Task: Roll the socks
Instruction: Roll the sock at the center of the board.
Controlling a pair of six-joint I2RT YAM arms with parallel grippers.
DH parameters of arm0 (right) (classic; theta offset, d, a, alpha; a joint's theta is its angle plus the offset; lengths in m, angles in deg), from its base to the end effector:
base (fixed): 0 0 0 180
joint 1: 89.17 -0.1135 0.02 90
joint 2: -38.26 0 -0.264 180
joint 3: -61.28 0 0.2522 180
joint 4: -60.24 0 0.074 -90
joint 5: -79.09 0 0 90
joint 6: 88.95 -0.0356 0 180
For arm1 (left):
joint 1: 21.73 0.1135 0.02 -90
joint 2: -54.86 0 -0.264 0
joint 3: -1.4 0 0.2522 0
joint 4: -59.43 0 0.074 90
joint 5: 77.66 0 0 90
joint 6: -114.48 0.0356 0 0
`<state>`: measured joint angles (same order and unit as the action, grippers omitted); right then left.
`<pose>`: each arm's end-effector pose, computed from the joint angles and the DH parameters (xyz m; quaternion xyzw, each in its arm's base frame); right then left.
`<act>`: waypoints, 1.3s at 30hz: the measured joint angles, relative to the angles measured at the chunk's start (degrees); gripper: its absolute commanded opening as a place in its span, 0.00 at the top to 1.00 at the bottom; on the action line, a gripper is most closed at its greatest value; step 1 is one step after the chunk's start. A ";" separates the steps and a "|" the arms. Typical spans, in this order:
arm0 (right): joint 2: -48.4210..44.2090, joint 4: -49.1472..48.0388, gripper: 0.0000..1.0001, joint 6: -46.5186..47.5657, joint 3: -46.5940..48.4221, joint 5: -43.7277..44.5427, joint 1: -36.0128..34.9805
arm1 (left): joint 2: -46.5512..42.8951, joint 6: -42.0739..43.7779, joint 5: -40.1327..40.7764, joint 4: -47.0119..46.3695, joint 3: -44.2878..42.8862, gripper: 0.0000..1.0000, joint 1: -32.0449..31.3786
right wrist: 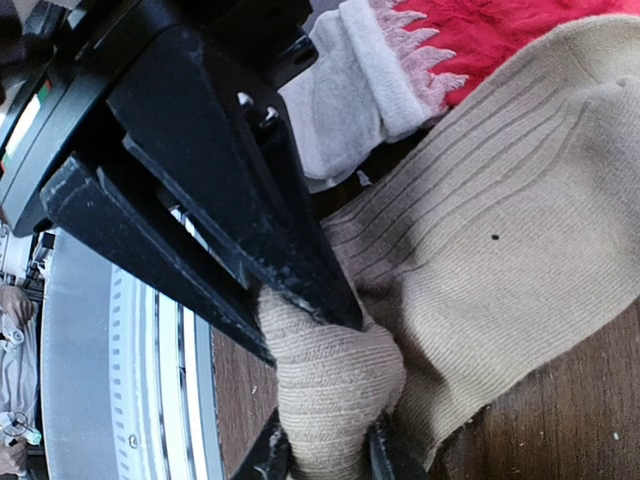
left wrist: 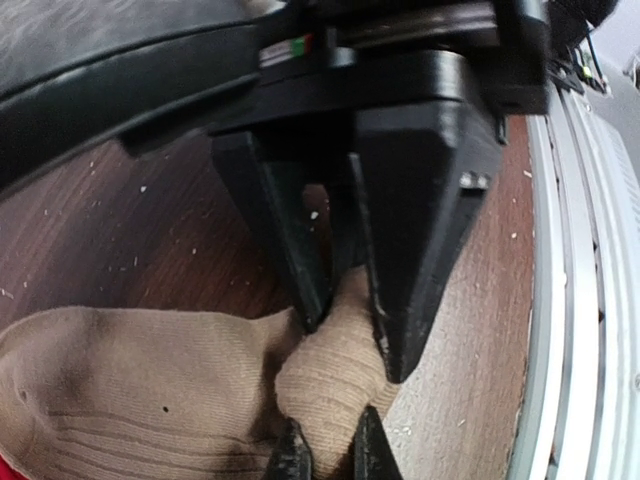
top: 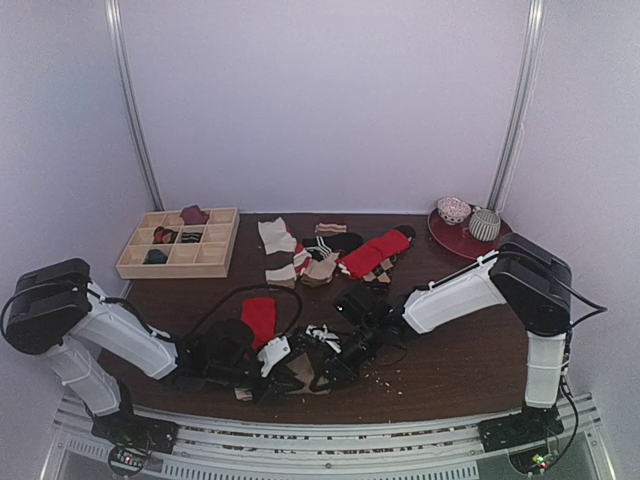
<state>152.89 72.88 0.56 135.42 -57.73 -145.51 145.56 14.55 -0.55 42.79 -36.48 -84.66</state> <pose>0.1895 0.3314 0.1110 -0.5187 0.7104 0.4696 0.0759 0.1128 -0.2381 0.1124 0.4408 0.7703 -0.3476 0.3024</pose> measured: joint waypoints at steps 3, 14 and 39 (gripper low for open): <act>-0.50 -0.37 0.59 -0.81 -0.24 0.28 -0.02 | 0.02 -0.22 -0.02 -0.33 0.13 1.00 0.00; -11.19 -0.52 0.37 -4.15 -7.52 16.46 1.11 | 0.37 -2.03 -0.04 -4.37 2.01 1.00 -0.07; 6.21 -5.31 1.00 -6.47 12.20 19.39 1.73 | 0.37 -2.19 -0.22 -4.46 2.08 1.00 -0.07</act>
<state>159.09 67.56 -5.91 147.62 -38.35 -143.78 145.93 12.36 -0.77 38.34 -34.41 -84.73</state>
